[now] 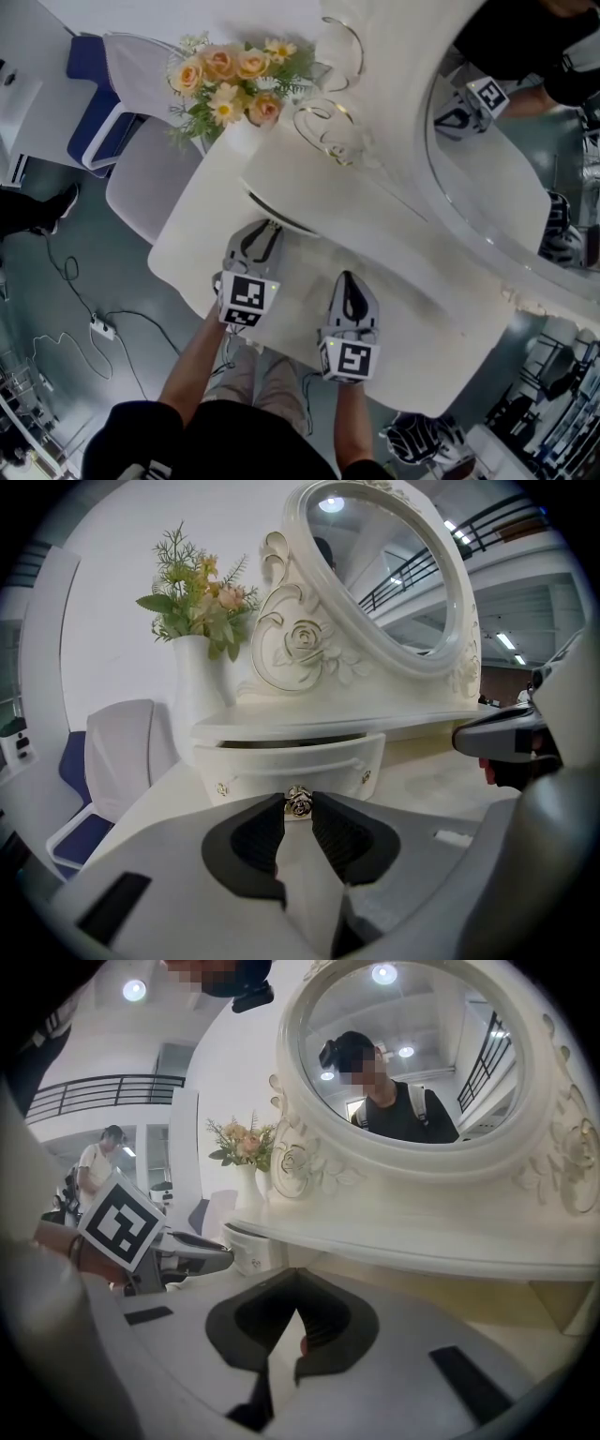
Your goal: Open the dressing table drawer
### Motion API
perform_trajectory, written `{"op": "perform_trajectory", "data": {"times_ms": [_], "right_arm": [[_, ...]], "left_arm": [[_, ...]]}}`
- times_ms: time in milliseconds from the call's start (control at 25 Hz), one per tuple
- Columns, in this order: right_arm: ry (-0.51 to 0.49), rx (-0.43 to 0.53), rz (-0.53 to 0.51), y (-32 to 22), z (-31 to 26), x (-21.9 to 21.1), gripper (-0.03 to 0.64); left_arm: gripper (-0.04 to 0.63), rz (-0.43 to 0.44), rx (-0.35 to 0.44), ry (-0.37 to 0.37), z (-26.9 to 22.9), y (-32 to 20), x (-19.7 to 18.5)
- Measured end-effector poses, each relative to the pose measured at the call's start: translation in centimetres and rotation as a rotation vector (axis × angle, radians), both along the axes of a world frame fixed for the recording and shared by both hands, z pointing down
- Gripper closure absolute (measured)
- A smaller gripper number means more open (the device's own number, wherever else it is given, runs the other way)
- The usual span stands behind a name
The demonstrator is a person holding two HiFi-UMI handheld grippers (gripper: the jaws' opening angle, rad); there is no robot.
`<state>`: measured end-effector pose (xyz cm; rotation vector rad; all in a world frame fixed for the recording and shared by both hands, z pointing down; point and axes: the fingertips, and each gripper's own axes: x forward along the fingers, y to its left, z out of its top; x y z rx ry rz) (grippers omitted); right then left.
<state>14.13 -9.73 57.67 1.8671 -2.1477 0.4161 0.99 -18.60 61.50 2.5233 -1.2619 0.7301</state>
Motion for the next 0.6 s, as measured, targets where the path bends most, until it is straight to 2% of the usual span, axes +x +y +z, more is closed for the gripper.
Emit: {"op": "perform_trajectory", "data": {"times_ms": [600], "right_arm": [[0.006,-0.009,0.013,1.6,0.2,-0.4,0.620]], "left_arm": [[0.503,-0.004,-0.001,0.005,0.1,0.6,-0.5]]}}
